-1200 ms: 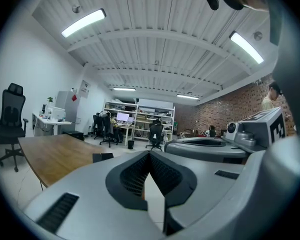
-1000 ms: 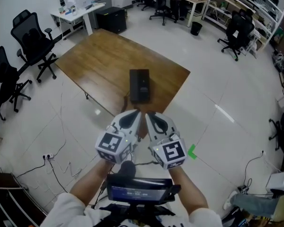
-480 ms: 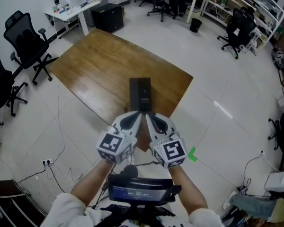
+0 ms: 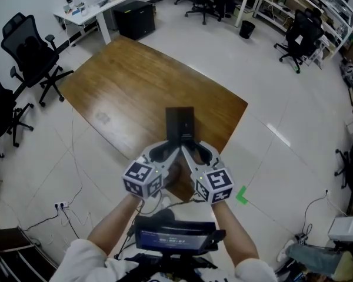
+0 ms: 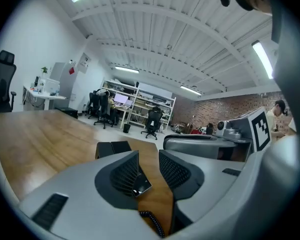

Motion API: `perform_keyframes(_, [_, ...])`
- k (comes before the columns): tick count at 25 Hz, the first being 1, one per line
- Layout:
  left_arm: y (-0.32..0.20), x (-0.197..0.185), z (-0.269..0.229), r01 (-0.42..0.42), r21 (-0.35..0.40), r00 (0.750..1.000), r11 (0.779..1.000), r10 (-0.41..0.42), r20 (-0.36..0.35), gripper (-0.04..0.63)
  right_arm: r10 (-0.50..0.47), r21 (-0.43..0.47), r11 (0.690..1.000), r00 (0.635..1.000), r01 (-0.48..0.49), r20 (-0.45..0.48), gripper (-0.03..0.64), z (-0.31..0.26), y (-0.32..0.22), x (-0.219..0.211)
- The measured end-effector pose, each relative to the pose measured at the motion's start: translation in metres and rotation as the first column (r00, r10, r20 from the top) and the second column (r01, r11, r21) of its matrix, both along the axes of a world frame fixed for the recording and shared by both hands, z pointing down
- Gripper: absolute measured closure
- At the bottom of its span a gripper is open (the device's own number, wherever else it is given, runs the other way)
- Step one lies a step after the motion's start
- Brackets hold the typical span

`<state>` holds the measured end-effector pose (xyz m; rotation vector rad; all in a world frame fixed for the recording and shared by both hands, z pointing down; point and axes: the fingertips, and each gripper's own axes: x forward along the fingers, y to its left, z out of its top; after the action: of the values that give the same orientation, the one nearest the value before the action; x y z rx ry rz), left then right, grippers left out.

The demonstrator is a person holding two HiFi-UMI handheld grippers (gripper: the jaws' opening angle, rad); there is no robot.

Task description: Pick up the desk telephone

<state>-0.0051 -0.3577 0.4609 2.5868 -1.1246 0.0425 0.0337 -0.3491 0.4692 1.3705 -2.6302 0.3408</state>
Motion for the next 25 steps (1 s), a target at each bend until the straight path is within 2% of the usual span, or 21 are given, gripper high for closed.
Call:
perform_keyframes(3, [-0.020,-0.010,0.017,0.010,-0.043,1.000,0.999,-0.009,0.007,0.466,0.016,-0.046,0.999,1.000,-0.015,0.007,0.473,0.016,-0.017,0.005])
perform_keyframes(5, [-0.033,-0.013,0.031,0.005,-0.080,1.000,0.997,-0.004,0.003,0.396,0.021,-0.083,0.996,1.000,-0.019,0.012,0.472,0.030,-0.029,0.009])
perform_keyframes(7, [-0.045,-0.015,0.047,0.003,-0.115,1.000,0.993,-0.002,0.005,0.388,0.020,-0.133,0.991,1.000,-0.017,0.017,0.416,0.045,-0.040,0.014])
perform_keyframes(10, [-0.064,-0.020,0.073,0.001,-0.167,1.000,0.986,0.002,0.022,0.388,0.028,-0.191,0.981,1.000,-0.025,0.011,0.414,0.068,-0.056,0.019])
perform_keyframes(11, [-0.069,-0.020,0.082,-0.007,-0.188,1.000,0.982,0.011,0.022,0.377,0.030,-0.211,0.977,0.999,-0.026,0.013,0.401,0.075,-0.061,0.021])
perform_keyframes(12, [-0.074,-0.019,0.090,-0.017,-0.207,1.000,0.978,0.022,0.021,0.339,0.030,-0.234,0.972,0.999,-0.025,0.020,0.357,0.082,-0.065,0.023])
perform_keyframes(13, [-0.078,-0.018,0.097,-0.027,-0.225,0.999,0.974,0.033,0.022,0.315,0.030,-0.259,0.966,0.999,-0.021,0.031,0.345,0.089,-0.070,0.025])
perform_keyframes(15, [-0.088,-0.016,0.111,-0.039,-0.258,0.998,0.965,0.048,0.027,0.314,0.026,-0.307,0.952,0.998,-0.009,0.053,0.335,0.102,-0.080,0.028])
perform_keyframes(16, [-0.093,-0.015,0.119,-0.045,-0.276,0.998,0.960,0.054,0.027,0.314,0.023,-0.329,0.944,0.998,-0.002,0.061,0.302,0.109,-0.084,0.028])
perform_keyframes(22, [-0.103,0.001,0.139,-0.136,-0.324,0.989,0.936,0.146,0.008,0.314,0.020,-0.437,0.898,0.987,0.052,0.159,0.298,0.134,-0.107,0.034])
perform_keyframes(23, [-0.103,0.004,0.142,-0.157,-0.338,0.986,0.928,0.166,-0.002,0.313,0.007,-0.456,0.887,0.984,0.075,0.176,0.298,0.138,-0.108,0.034])
perform_keyframes(25, [-0.102,0.010,0.149,-0.197,-0.378,0.979,0.904,0.202,-0.029,0.270,-0.045,-0.486,0.862,0.976,0.146,0.213,0.237,0.142,-0.108,0.027])
